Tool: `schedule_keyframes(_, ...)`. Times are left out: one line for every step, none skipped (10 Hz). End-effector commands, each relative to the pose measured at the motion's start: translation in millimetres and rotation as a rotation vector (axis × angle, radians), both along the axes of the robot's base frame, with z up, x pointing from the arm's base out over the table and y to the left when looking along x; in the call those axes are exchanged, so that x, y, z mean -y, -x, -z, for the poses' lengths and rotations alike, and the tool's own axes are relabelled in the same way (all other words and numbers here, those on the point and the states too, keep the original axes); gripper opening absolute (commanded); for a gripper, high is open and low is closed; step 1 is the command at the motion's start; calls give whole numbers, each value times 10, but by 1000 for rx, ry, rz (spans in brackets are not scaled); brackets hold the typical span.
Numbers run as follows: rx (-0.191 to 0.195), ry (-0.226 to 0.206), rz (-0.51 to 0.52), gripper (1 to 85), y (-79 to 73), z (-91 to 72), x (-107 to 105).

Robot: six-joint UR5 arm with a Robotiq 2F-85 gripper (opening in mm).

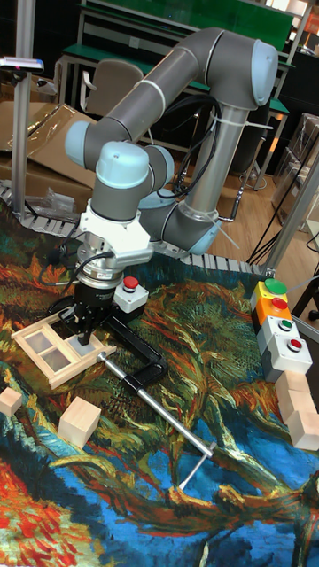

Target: Close a sliding window

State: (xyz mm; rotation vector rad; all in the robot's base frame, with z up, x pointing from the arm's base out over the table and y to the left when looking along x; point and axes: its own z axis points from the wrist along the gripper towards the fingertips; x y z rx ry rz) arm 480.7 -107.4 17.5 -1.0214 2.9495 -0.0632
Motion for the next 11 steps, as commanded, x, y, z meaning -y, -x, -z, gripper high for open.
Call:
schedule_keyframes(9,-7,16,13,-12,-46,-24)
schedule_keyframes(5,-6,27,13,4,-54,-22)
schedule_keyframes(4,-1,27,13,11,-56,1)
schedule_keyframes(5,-6,24,13,10,-58,4)
schedule_keyframes(6,-7,19,13,13,-65,2)
schedule_keyframes(6,-15,16,13,16,-61,-12)
schedule_keyframes(12,-25,8,13,4,-49,-25)
schedule_keyframes(10,-32,4,13,11,-39,-33)
schedule_keyframes(6,-38,1,13,28,-34,-40)
schedule_keyframes(4,-34,-2,13,39,-24,-10)
schedule_keyframes(2,-34,-7,13,57,-11,15)
